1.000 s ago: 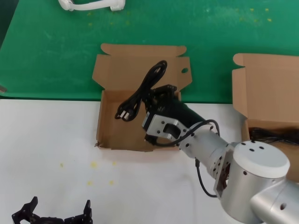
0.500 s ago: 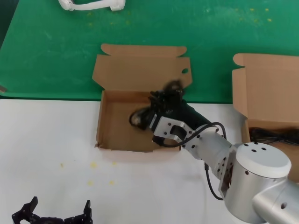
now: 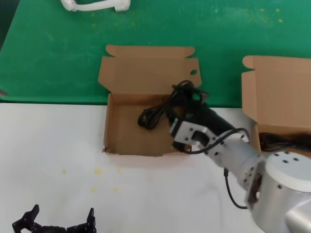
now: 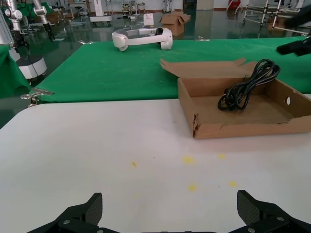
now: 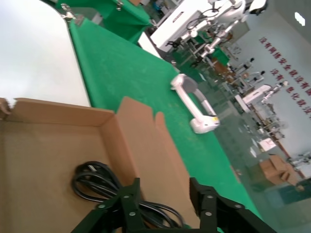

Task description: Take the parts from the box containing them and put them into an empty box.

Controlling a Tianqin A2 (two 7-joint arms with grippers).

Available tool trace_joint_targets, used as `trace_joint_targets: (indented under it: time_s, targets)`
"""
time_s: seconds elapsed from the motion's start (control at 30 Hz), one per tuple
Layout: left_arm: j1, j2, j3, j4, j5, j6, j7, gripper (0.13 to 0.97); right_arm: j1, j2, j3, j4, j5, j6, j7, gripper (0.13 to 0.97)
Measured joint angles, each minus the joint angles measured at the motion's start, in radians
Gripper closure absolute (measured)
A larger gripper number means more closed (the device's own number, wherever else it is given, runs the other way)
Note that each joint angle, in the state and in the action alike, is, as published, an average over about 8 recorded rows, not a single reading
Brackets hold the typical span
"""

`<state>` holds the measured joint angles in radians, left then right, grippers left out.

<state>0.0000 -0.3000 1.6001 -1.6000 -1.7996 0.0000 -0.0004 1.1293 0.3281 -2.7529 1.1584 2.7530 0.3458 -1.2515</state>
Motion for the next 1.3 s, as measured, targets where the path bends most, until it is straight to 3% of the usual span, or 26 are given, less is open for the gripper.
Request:
trace_joint_targets:
  time_s: [0.13,0.47,0.7,0.77,1.0,1.3]
  targets:
    - [0.0,0.0,0.0,0.0,0.0,0.0,0.0,0.132,-0.003,0.067,0.0,0.098,0.0,0.04,0.023,0.753]
    - [0.0,0.0,0.0,0.0,0.0,0.0,0.0,0.132,-0.044,0.316,0.0,0.375,0.0,0.144,0.129,0.536]
    - [0.0,0.0,0.0,0.0,0.0,0.0,0.0,0.132,-0.1,0.513,0.0,0.519,0.0,0.197,0.249,0.357]
    - [0.0,0.0,0.0,0.0,0.0,0.0,0.0,0.132,-0.111,0.55,0.0,0.543,0.0,0.206,0.274,0.339]
    - [0.0,0.0,0.0,0.0,0.0,0.0,0.0,0.132,-0.132,0.578,0.011,0.564,-0.009,0.209,0.307,0.216]
    - [0.0,0.0,0.0,0.0,0.0,0.0,0.0,0.132,-0.217,0.527,0.108,0.554,-0.089,0.162,0.387,0.17]
